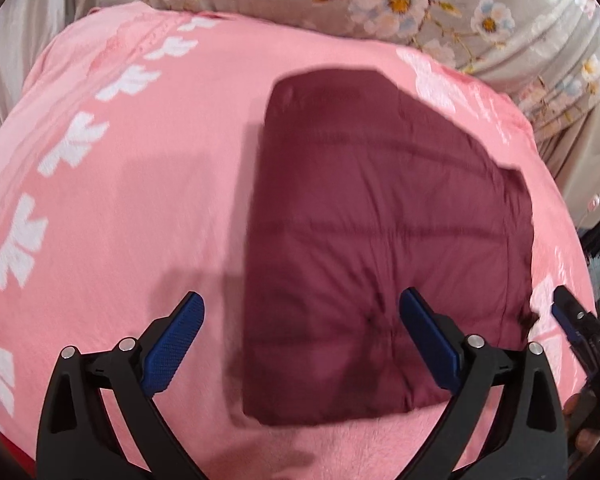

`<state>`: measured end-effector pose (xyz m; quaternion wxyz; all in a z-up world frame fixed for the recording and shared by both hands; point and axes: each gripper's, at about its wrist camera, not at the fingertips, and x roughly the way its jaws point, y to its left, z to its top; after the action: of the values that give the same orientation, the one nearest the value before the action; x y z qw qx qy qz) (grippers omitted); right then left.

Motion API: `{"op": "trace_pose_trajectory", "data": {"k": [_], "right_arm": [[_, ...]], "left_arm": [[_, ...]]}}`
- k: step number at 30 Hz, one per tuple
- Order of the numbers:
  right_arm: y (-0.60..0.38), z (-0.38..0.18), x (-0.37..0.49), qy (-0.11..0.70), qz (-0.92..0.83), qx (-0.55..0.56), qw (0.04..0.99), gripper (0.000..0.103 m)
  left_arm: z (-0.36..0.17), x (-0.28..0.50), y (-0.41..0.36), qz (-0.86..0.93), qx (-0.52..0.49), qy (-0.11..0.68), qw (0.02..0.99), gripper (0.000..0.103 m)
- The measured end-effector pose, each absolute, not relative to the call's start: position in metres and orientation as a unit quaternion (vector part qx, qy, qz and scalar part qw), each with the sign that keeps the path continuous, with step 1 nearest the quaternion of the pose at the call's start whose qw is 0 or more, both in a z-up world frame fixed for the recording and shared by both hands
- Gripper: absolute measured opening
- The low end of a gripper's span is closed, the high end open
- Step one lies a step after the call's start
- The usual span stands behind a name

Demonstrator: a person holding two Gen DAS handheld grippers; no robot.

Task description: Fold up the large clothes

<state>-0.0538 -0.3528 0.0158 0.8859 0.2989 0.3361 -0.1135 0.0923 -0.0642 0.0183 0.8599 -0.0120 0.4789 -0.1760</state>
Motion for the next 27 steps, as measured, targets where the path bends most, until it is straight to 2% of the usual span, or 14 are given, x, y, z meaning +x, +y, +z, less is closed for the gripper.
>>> {"op": "trace_pose_trajectory", "data": {"k": [12, 21, 27], "right_arm": [[-0.349, -0.017, 0.003, 0.37, -0.074, 0.338, 0.862, 0.072], [-0.359, -0.042, 0.013, 0.362, -0.021, 0.41, 0.837, 0.074], [-0.356, -0.046, 0.017, 0.346, -0.006, 0.41, 0.844, 0.075]], "left_arm": [[0.028, 0.137, -0.075, -0.171, -0.024, 0.474, 0.863, 0.096], [-0.005, 0.162, -0.09, -0.191, -0.049, 0.506, 0.839, 0.098], [-0.031, 0.173, -0.081, -0.225, -0.129, 0.536, 0.803, 0.098]]}}
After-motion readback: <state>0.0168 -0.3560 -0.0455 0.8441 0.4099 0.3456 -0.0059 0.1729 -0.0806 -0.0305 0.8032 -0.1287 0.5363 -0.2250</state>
